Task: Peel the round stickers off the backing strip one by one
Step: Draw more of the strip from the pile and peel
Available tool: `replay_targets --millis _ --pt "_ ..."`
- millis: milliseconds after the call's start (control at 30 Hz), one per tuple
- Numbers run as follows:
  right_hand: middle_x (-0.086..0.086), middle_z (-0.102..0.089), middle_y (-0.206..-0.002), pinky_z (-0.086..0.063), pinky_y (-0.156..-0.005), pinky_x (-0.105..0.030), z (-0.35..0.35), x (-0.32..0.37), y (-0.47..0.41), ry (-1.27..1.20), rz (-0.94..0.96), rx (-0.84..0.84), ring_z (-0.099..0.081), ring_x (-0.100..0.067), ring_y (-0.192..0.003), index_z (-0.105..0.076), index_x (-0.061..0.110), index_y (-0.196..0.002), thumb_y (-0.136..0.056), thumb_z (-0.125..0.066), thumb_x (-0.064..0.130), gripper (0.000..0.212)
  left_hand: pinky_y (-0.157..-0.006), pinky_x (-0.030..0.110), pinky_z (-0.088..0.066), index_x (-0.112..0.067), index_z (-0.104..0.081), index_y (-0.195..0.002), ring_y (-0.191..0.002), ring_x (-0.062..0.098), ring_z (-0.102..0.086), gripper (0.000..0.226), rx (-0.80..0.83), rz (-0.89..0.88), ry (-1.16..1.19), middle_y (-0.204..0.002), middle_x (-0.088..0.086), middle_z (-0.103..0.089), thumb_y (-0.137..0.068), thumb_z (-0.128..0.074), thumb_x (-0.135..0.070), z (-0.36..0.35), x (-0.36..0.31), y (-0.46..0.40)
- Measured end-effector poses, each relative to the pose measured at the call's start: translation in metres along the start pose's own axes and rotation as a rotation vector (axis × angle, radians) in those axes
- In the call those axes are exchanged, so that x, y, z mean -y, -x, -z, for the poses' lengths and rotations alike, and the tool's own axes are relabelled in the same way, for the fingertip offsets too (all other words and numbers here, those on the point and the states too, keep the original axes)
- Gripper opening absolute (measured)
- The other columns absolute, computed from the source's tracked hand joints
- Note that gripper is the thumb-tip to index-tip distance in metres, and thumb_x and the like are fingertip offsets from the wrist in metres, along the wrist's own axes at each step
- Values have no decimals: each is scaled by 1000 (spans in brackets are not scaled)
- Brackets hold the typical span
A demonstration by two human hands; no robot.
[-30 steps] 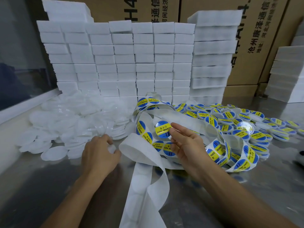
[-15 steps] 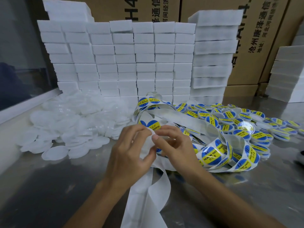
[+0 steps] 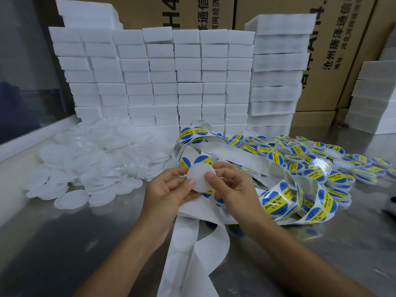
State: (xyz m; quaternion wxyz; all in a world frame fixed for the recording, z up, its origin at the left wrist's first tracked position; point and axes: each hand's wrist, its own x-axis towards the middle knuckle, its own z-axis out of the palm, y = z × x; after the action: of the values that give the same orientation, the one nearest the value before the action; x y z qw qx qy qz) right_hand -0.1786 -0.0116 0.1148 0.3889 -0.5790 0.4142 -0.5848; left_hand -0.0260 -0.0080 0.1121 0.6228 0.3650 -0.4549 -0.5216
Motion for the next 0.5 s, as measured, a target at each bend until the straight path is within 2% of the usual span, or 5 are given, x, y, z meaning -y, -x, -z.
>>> replay_targets --millis 100,200,300,500 --pt "9 -67 -113 -55 -72 -28 1 2 0 17 -16 -48 -68 -9 -82 -75 16 -102 -91 -68 19 14 -69 28 -59 0 -64 -107 -87 29 -74 24 -20 49 61 -95 18 -75 -83 -67 1 2 -1 -2" --pt "10 -74 -95 -57 -72 -22 6 1 -3 -4 1 -184 -68 -3 -82 -72 28 -102 -90 -69 20 15 -69 28 -59 1 -64 -106 -87 30 -74 25 -77 76 109 -95 19 -74 -81 -69 1 5 0 -4" --pt "7 -76 -84 -55 -75 -17 14 -1 -8 -33 0 -286 -68 -4 -82 -71 29 -100 -88 -72 17 17 -66 28 -59 1 -64 -102 -83 27 -74 22 -120 98 123 -92 18 -75 -80 -69 3 9 2 -6" --pt "11 -75 -79 -52 -65 -13 16 -1 -11 11 28 -272 -66 -1 -75 -72 32 -83 -89 -71 14 19 -65 28 -59 -1 -64 -100 -82 27 -74 20 -141 113 115 -91 16 -75 -81 -69 3 13 6 -8"
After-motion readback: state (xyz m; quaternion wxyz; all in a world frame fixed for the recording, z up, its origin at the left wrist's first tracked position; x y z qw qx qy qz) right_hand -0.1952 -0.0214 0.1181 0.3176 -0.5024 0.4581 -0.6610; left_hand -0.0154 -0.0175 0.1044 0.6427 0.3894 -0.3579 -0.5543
